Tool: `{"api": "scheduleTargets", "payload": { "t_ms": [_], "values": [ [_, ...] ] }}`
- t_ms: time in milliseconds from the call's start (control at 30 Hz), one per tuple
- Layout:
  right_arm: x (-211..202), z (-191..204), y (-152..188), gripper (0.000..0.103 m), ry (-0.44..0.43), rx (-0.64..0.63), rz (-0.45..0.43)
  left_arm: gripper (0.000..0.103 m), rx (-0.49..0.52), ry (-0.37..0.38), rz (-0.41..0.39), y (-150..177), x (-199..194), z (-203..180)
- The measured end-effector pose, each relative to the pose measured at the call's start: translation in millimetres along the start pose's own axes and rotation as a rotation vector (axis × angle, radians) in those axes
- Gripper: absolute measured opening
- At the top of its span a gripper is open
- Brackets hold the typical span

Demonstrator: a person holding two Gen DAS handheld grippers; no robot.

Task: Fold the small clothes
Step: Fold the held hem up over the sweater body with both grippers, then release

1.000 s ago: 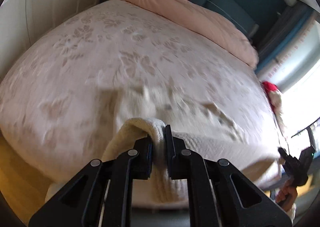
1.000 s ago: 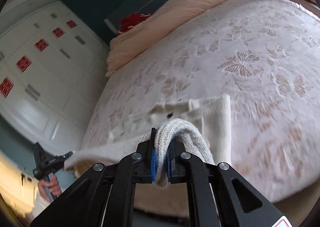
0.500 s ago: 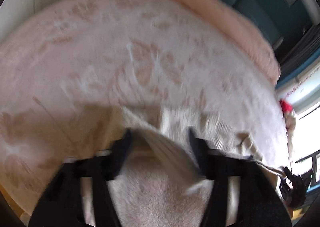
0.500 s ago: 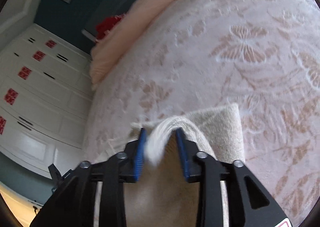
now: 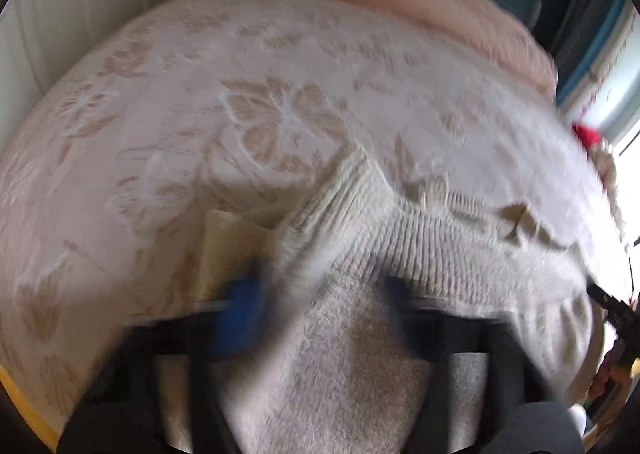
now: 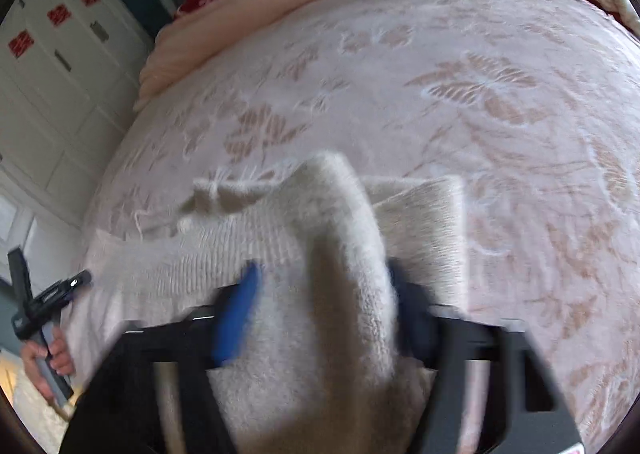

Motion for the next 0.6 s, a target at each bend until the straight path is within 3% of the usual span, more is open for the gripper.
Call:
{"api": "scheduleTargets", "payload": {
  "t_ms": [33,133,233,300,400,533,600],
  "values": [
    [-2,2,-1,0.013,0.018,0.001,0.000,0.008,-0.016,-0.003,0.009,-3,-2,1],
    [-58,16,-14,0.009,-0.090,0.014,-0.157,0.006,-0.054,0.052,-0.101,-15,-42,4],
    [-97,16,-18,0.008,-0.115,0.034,-0.268,0.006,-0.066,0.032,-0.156,-23,-67,10],
    [-74,1,-18,0.007,-0.039,0.026,-0.220,0.006,-0.064,-0.043,-0.124,-24,-47,17],
    [-2,-35,-4,0.007,0.015,0.127,-0.019,0.006,-0.090,-0.091,-0.007,-14,0,28],
    [-23,-32,-4,0.007,-0.018,0.131,-0.086,0.007,-0.122,-0.069,0.001,-5,9,36],
    [-20,-32,-5,0.009,0.005,0.102,-0.064,0.008,-0.115,-0.073,0.013,-7,12,36]
  ]
}}
Point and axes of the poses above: each gripper's, at about its wrist camera, not at the fingertips, and x roughly the way its jaws point, z to its left, y to its underside, the point moved 5 cm from there along x, roughly the way its jaws point, and after that the axes turned 4 degrees about z, right-handed, at the moved point
